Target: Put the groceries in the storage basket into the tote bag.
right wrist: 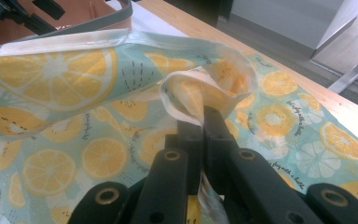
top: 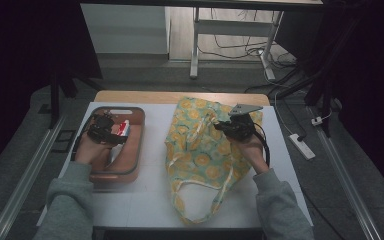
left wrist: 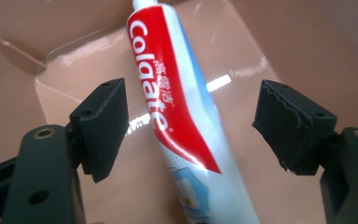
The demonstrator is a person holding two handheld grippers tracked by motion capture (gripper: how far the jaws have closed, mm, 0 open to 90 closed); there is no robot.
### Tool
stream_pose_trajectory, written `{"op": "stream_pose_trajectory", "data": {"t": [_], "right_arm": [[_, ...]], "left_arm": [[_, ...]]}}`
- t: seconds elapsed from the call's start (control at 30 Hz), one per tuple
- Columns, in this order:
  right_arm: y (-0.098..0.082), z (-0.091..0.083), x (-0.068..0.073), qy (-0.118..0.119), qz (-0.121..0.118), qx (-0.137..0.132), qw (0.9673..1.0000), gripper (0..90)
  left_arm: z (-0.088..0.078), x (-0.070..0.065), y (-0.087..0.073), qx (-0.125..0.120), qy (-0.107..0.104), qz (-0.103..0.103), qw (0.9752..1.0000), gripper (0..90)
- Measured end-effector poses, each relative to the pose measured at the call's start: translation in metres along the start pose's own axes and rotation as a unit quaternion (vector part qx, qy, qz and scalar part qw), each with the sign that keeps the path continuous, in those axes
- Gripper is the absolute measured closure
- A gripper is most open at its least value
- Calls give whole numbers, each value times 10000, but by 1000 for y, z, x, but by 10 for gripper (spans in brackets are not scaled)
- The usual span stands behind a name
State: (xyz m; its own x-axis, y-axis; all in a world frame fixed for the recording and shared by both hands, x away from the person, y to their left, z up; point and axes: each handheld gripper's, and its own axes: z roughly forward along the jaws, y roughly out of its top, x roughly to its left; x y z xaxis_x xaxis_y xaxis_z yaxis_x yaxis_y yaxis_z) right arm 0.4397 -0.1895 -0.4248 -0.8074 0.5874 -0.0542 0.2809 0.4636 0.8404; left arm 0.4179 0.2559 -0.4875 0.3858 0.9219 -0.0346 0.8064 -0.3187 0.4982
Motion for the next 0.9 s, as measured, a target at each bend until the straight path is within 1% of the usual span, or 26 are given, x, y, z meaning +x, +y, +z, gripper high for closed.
{"op": "stream_pose_trajectory", "data": {"t": [0.1,0.17,0.27,0.37,0.43,0.5,0.57,0.6,0.63,0.67,0.7,0.8,0.9], "right_arm": [[-1,2,0,6,-19,32,10000,882],[-1,3,1,8,-20,55,10000,882],[-1,3,2,12,-38,59,10000,882],[-1,4,2,12,-42,67,10000,882],[-2,6,1,10,-47,96,9999,882],[-2,6,1,3,-48,114,9999,882],[-2,6,2,-7,-46,119,9999,882],[-2,5,3,-10,-48,116,9999,882],[-2,5,3,-17,-54,99,9999,882],[-2,5,3,-19,-48,101,9999,882],[-2,4,4,-29,-58,108,9999,882],[-2,4,4,-33,-78,113,9999,882],[-2,4,4,-37,-71,115,9999,882]], "left_arm": [[7,0,4,25,46,-28,10000,260],[12,1,6,59,74,-104,9999,260],[15,1,7,133,205,-86,9997,260],[18,2,8,185,137,-166,9996,261],[21,2,8,316,128,-157,9993,262],[25,2,7,446,152,-201,9987,265],[27,1,6,578,134,-169,9981,285],[29,1,6,668,143,-188,9975,313],[30,3,5,720,60,-216,9972,374],[31,4,5,739,-72,-267,9969,393],[31,5,5,734,-129,-297,9968,429],[30,6,5,721,-182,-383,9965,476],[28,6,4,706,-241,-395,9964,556]]}}
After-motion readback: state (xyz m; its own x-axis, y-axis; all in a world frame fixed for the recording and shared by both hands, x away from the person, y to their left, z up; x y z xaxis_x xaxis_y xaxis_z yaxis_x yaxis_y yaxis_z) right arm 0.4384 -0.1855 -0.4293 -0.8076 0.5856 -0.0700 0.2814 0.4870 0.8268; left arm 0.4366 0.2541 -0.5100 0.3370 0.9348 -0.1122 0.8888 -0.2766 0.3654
